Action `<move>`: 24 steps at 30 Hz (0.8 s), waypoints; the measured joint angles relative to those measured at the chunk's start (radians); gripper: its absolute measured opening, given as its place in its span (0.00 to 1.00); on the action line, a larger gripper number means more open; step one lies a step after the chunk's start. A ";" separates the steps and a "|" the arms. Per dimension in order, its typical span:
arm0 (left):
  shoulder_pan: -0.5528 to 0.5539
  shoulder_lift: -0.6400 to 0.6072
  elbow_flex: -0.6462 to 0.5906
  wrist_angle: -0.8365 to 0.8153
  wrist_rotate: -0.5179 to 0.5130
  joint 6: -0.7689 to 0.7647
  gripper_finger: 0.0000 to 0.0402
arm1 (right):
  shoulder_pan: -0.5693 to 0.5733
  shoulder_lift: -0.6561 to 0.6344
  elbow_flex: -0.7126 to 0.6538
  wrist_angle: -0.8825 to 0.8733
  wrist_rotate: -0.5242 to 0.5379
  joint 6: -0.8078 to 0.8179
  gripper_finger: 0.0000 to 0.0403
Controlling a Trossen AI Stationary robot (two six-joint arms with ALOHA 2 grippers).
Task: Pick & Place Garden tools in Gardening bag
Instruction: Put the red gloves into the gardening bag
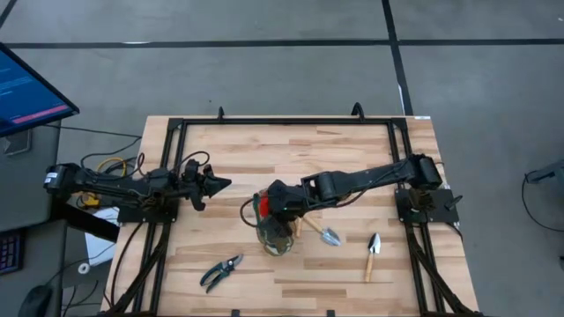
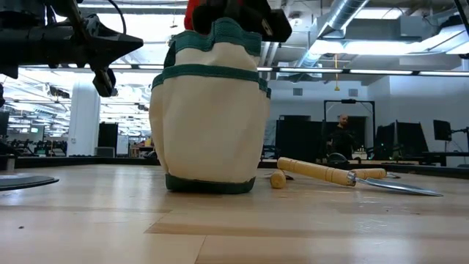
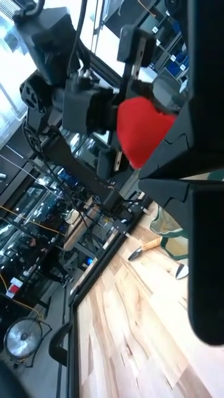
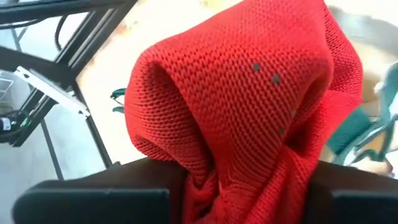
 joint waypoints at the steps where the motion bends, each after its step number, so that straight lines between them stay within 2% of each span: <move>1: 0.000 0.000 0.000 0.000 0.000 0.000 0.02 | -0.005 0.000 0.000 -0.008 0.000 0.007 0.18; 6: 0.000 0.000 0.000 0.000 0.000 0.000 0.02 | -0.022 0.000 0.000 -0.025 -0.003 0.018 0.18; 12: 0.000 0.000 0.000 0.000 0.000 0.001 0.02 | -0.004 -0.011 0.000 0.082 -0.025 0.026 0.18; 17: 0.000 0.000 0.000 0.002 0.000 0.026 0.02 | -0.008 0.011 -0.001 0.006 -0.030 0.037 0.18; 24: 0.000 0.000 0.000 0.004 0.000 0.026 0.02 | -0.012 0.060 0.003 0.016 -0.079 0.063 0.18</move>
